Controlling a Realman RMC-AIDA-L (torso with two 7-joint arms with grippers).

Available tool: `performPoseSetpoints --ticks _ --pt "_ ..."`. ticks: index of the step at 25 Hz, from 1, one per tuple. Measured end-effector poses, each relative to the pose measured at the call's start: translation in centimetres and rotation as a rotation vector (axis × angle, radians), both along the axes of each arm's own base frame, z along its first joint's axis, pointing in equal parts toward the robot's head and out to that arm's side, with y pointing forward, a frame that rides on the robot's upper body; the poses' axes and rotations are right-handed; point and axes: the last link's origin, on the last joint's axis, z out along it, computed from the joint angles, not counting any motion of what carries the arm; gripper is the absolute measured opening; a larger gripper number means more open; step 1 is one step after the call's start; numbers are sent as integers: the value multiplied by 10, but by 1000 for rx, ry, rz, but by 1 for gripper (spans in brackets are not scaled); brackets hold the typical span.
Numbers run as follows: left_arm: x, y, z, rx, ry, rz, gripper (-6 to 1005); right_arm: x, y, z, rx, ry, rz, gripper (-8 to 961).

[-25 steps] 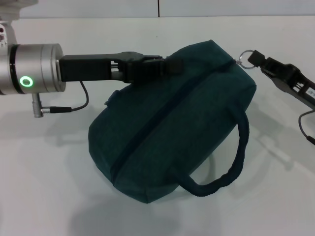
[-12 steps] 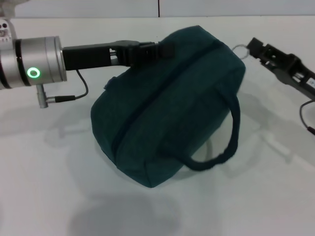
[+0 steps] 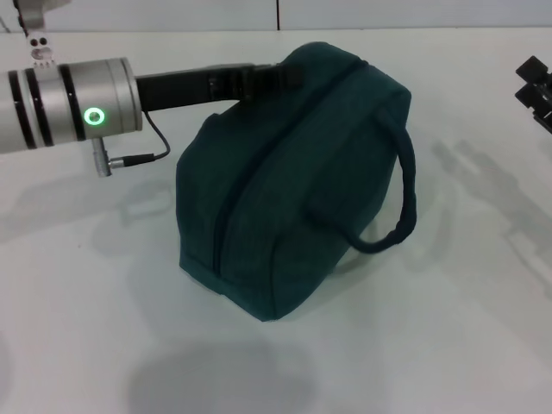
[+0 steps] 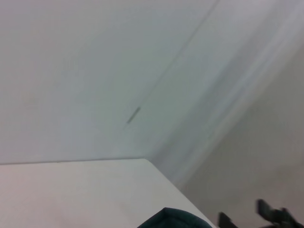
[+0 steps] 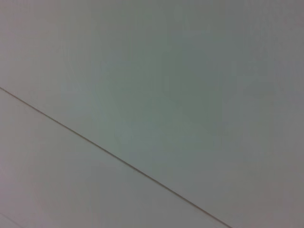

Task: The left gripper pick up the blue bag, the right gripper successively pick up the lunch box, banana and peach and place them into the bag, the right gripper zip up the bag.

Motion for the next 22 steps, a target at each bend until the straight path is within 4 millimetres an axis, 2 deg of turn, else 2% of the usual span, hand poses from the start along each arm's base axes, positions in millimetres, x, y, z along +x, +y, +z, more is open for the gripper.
performPoseSetpoints --ticks 7,11,16,22 --pt "2 5 2 34 -19 9 72 -6 0 0 4 -9 39 808" --pt "1 5 7 64 -60 13 140 -13 0 -2 -9 -36 94 811" --pt "-4 1 19 111 -132 30 368 -23 -3 4 25 -69 202 813" --pt "-3 -13 42 112 -163 -69 602 -55 -19 14 157 -159 542 819"
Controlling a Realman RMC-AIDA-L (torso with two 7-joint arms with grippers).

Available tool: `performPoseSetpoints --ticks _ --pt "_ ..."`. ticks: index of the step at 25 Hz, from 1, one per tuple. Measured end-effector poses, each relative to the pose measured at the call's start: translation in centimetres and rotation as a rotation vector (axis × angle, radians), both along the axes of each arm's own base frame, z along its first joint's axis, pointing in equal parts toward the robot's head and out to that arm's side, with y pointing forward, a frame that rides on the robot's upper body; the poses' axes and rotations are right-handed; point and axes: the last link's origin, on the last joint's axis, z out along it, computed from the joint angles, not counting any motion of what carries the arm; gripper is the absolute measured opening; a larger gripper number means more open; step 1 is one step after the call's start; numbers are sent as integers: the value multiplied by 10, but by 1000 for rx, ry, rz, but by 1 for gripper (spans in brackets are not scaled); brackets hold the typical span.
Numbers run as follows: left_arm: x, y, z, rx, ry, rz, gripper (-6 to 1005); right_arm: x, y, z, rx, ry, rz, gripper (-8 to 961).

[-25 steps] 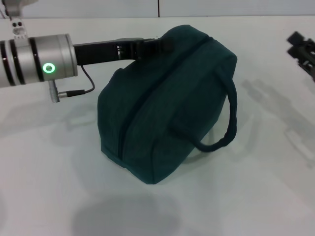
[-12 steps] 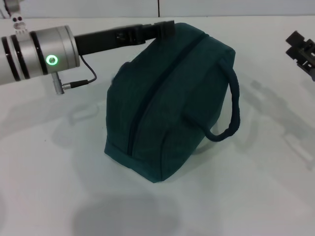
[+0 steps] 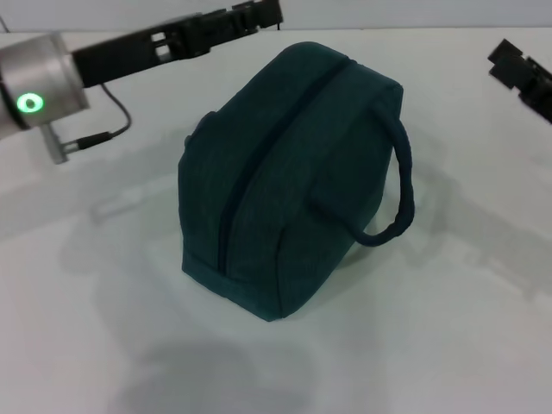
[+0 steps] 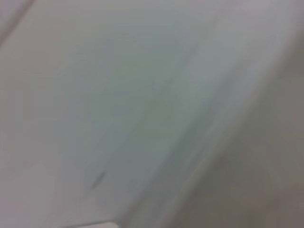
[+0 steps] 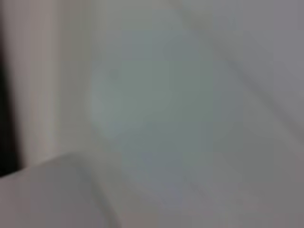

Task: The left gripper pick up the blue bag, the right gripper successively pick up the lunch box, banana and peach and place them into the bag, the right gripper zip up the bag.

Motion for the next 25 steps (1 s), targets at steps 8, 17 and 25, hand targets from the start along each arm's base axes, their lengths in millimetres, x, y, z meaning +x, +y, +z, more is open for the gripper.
performPoseSetpoints --ticks 8,17,25 --pt "-13 -50 33 -26 31 -274 857 -22 -21 -20 6 -159 298 831" --pt "-44 -93 38 90 68 -415 895 -22 -30 -52 -50 -340 402 840" --pt "-56 -106 37 105 78 -392 894 -23 -30 -60 -75 -380 421 840"
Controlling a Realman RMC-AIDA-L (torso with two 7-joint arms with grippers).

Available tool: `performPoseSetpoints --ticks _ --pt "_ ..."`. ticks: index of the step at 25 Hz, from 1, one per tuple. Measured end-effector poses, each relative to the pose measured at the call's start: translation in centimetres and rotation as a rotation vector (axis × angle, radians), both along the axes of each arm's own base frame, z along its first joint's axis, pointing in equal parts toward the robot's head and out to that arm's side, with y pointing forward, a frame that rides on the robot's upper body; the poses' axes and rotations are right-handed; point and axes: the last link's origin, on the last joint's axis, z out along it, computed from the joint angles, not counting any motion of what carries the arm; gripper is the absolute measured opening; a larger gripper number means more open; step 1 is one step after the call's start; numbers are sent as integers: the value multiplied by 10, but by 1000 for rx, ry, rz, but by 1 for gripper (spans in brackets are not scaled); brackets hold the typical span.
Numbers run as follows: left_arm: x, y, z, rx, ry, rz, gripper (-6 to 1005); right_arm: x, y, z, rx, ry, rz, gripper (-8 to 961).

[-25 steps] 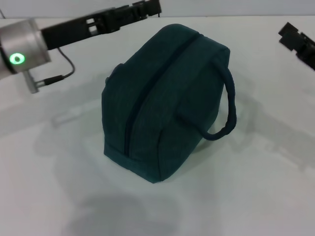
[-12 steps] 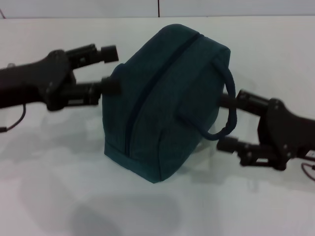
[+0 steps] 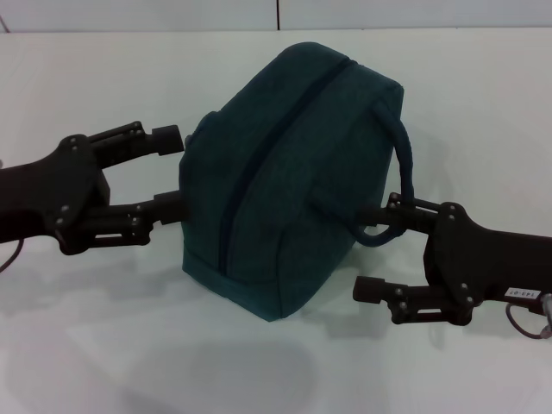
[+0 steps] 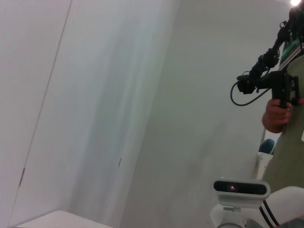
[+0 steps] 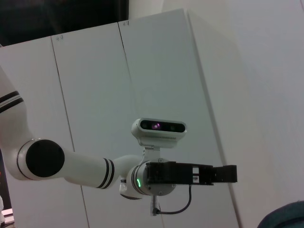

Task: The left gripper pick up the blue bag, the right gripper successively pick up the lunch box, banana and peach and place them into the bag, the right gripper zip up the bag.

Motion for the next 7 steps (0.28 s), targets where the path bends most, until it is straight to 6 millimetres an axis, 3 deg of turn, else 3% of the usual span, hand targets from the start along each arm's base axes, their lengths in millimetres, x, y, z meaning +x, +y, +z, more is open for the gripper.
performPoseSetpoints --ticks 7 --pt "0 -2 -4 -15 7 -4 895 -1 0 0 -1 -2 4 840"
